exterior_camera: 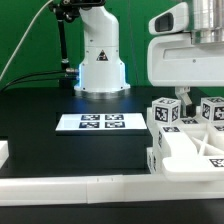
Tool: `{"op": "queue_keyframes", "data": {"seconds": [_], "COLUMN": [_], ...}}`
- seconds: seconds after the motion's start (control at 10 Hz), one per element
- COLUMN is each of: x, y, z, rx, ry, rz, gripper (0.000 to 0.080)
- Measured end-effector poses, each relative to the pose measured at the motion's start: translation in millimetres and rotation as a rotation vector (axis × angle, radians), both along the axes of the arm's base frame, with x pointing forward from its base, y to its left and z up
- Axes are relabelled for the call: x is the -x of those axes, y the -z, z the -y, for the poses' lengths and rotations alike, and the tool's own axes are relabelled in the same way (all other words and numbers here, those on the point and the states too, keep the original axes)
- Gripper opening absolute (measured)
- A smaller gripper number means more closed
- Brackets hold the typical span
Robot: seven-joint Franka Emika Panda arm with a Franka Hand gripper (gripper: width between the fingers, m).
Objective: Assemble chair
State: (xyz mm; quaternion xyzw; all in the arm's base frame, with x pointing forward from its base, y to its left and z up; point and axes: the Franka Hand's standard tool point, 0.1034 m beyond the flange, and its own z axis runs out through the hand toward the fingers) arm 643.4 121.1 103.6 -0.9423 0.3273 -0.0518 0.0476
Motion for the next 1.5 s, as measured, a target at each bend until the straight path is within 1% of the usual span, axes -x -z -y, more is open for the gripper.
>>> {"op": "queue_keyframes", "data": {"seconds": [0.2, 0.3, 0.5, 0.8, 1.0, 1.2, 1.4, 1.5], "x": [-0.6, -2.3, -3.8, -5.1, -11.0, -14.4, -15.2, -7.4], "y": [-1.0, -5.1, -7.5, -5.0, -10.9, -19.1, -28.6, -27.9], "z": [-0.2, -2.0, 2.0, 7.1, 5.3, 11.8, 16.8, 20.3], "rx": [0.015, 0.049, 0.083, 0.121, 0.113, 0.105, 0.105, 0.108], "ry": [-0.106, -0.299, -0.555, -0.73, -0.663, -0.573, -0.552, -0.546], "rz": [0.006, 0.006, 0.015, 0.019, 0.026, 0.03, 0.042, 0.053], "gripper": [0.0649, 0.0649, 0.0649, 0.0649, 0.0649, 0.0649, 0.0649, 0.0649]}}
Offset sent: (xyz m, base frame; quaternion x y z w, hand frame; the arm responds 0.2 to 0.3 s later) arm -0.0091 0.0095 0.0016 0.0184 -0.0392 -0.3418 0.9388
